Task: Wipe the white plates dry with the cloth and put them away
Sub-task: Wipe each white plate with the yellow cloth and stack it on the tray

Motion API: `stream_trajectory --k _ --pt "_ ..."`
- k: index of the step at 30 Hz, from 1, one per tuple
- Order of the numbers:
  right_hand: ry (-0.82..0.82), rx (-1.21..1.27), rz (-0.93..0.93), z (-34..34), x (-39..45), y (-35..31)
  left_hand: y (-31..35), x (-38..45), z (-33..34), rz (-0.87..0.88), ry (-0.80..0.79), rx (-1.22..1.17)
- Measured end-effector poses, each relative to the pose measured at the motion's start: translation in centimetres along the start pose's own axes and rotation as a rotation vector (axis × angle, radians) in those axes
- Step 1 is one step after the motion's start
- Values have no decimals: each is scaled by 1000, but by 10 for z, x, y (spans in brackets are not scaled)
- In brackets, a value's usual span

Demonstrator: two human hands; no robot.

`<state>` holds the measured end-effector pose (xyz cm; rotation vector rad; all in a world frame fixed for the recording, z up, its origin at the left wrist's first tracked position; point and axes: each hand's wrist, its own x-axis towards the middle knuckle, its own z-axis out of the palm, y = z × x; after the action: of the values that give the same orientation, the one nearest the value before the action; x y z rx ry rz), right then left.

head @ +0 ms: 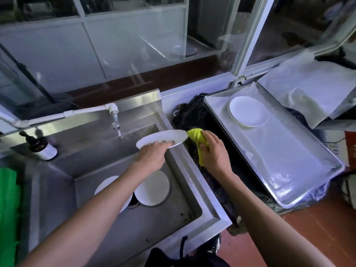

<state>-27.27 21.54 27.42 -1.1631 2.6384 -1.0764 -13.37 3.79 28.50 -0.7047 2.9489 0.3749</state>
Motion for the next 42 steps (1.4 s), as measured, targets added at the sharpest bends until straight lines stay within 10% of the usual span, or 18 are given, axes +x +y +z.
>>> stream_trajectory --k 25,42 --pt "256 189 201 -153 40 256 267 222 46 353 -13 392" --pt "193 184 274 -139 50 317 302 278 93 337 -95 419"
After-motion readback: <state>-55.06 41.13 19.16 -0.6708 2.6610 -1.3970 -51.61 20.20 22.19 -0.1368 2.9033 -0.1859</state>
